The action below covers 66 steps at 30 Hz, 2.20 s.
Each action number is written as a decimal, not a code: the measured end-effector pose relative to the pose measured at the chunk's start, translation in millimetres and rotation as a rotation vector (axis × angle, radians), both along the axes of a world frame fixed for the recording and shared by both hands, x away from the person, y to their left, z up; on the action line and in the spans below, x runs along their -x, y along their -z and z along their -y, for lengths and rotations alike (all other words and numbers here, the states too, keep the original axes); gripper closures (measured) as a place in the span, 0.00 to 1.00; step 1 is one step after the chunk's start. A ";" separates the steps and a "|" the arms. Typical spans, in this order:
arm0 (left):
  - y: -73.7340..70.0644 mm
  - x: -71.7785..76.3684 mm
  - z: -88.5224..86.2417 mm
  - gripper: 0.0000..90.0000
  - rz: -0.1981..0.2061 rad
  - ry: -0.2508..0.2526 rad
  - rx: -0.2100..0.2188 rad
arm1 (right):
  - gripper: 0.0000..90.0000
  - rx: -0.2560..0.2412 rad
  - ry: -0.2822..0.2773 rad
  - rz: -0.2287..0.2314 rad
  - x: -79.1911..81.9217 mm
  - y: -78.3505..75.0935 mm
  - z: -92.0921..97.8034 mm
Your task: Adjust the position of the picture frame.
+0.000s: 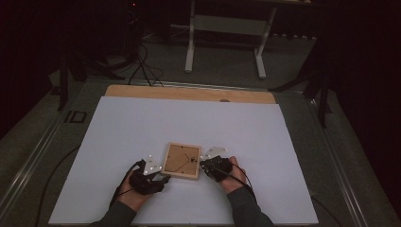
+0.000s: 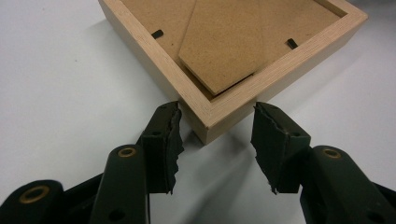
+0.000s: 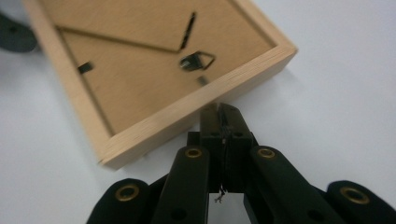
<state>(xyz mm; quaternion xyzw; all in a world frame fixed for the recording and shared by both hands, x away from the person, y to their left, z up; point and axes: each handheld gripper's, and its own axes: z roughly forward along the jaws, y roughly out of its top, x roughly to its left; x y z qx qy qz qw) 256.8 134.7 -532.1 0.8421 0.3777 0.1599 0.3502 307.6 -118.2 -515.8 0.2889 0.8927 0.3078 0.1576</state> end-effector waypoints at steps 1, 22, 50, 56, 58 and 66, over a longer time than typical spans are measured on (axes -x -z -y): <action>0.0 0.0 0.1 0.57 0.000 0.000 0.000 | 0.99 0.007 -0.006 -0.002 2.1 0.2 -0.2; 0.0 -1.2 9.4 0.60 0.024 -0.033 -0.024 | 0.99 -0.009 -0.003 -0.015 13.6 5.0 3.7; 1.7 -11.9 19.3 0.62 0.035 -0.051 -0.007 | 0.97 -0.042 0.073 0.028 -0.5 11.6 12.6; 2.1 -12.1 20.1 0.60 0.034 -0.046 0.000 | 0.96 -0.042 0.079 0.033 0.0 12.8 13.7; 2.2 -12.4 19.6 0.60 0.031 -0.039 0.010 | 0.96 -0.035 0.084 0.043 0.4 13.6 13.3; 2.1 -12.5 20.7 0.60 0.030 -0.026 0.010 | 0.96 -0.043 0.102 0.047 -0.8 15.1 15.0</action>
